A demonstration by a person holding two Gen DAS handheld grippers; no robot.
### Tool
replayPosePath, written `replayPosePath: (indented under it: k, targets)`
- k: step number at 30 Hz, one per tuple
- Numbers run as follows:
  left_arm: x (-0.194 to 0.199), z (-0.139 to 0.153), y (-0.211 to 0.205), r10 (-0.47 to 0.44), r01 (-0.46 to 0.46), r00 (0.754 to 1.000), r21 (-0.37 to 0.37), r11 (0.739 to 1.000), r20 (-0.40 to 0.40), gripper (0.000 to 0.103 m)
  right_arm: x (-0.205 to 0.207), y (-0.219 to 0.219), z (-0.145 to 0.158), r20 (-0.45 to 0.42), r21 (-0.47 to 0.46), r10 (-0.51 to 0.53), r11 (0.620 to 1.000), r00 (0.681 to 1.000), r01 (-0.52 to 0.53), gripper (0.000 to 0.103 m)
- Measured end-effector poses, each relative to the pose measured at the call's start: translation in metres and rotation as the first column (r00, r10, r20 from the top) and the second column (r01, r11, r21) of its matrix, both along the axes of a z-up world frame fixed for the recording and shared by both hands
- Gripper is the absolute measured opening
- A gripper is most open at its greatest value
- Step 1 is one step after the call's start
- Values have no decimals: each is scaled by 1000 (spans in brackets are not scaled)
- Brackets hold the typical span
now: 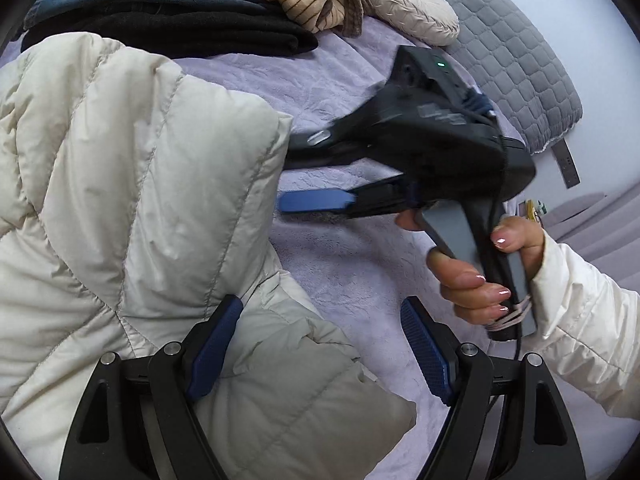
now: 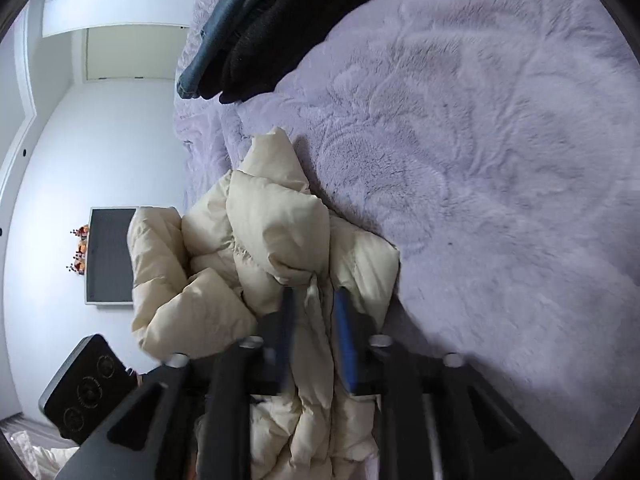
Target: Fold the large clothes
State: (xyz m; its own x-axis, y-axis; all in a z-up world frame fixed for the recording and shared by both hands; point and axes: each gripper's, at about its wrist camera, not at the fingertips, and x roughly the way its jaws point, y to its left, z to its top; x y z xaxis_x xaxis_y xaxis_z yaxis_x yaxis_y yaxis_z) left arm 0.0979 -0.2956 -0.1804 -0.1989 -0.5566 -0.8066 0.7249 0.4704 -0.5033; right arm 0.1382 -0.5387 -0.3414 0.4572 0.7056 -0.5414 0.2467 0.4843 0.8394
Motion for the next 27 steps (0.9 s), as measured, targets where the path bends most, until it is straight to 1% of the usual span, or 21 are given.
replayPosePath:
  k: [1,4,6,10,12,18,21,24,27]
  targets:
    - [0,0,0,0,0,1000,0,1000,2,81,-9,-5,7,12,-16,-21,1000,1000,21,103]
    - [-5,1,-2,-7,7,1000,4,1000,25,81,-27,-10,17,30,14,-21,1000,999,21,103]
    - [-8,1,-3,-17,16,999,10,1000,47,81,-35,-8,20,30,27,8,1000,1000,-9,103]
    - [-10,1,-5,-31,30,997,17,999,75,81,-38,2,23,41,61,72,995,997,-74,103]
    - [-11,1,-5,-34,32,996,19,999,83,81,-28,10,21,41,74,93,993,995,-96,103]
    - [-18,2,-7,-41,38,993,23,999,112,81,-6,28,16,-3,33,184,982,983,-184,103]
    - [-25,3,-5,-49,46,990,26,999,130,81,8,37,8,-26,18,212,977,977,-212,103]
    - [-29,5,-5,-48,45,990,23,999,133,81,20,42,-7,-56,41,219,975,974,-217,103]
    - [-30,5,-4,-37,35,990,18,999,134,81,28,45,-19,-58,75,204,977,977,-199,103]
